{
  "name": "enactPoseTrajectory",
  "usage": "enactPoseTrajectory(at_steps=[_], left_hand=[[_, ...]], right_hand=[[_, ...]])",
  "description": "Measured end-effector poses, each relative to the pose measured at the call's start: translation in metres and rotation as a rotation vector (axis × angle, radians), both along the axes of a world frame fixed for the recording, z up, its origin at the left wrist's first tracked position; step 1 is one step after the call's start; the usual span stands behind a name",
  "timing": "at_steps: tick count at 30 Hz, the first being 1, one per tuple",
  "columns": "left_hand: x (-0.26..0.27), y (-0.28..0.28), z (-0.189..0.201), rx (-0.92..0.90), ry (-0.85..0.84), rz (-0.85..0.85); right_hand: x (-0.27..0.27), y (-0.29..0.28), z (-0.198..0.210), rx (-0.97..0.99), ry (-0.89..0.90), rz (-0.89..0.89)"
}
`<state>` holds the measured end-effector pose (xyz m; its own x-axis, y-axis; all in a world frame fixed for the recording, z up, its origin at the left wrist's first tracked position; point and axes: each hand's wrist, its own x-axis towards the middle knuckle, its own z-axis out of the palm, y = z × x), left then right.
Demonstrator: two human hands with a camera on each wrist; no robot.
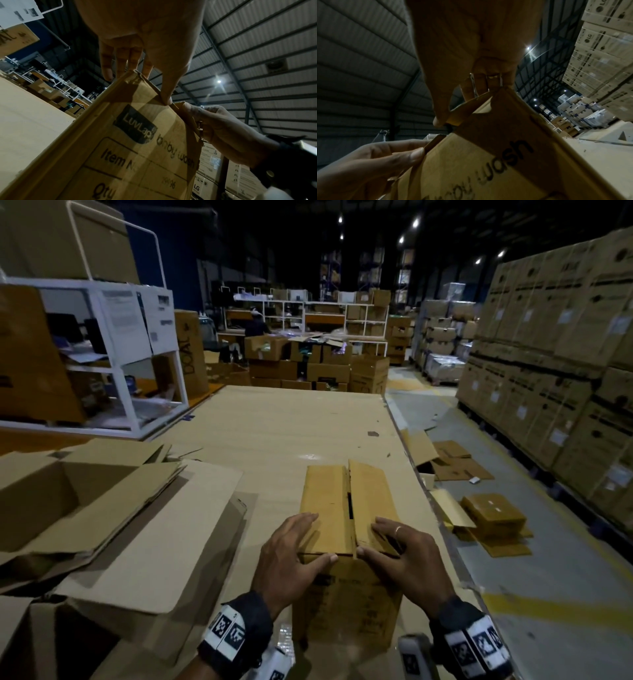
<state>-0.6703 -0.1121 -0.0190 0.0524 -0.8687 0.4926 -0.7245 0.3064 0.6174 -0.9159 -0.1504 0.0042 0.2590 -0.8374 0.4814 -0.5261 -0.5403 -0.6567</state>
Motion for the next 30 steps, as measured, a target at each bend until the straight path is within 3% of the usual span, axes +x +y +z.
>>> enactPoseTrajectory(at_steps=[7, 15, 23, 27, 30], left_hand=[[-0.009, -0.002, 0.009, -0.023, -0.089, -0.113], [-0.052, -0.044, 0.062, -0.084, -0.258, -0.380], [-0.082, -0.093, 0.079, -0.001, -0.469, -0.519], [-0.101, -0.109, 0.077, 0.146, -0.546, -0.621], [-0.110, -0.116, 0.070, 0.246, -0.643, -0.689]], right_hand=[[-0.001, 0.007, 0.005, -0.136, -0.092, -0.033], [-0.006, 0.017, 0.011, -0.148, -0.283, -0.163], [-0.041, 0.007, -0.020, -0.211, -0.099, -0.510], [-0.046, 0.014, -0.037, -0.118, 0.189, -0.646], [-0.040, 0.022, -0.045, 0.061, 0.220, -0.608]])
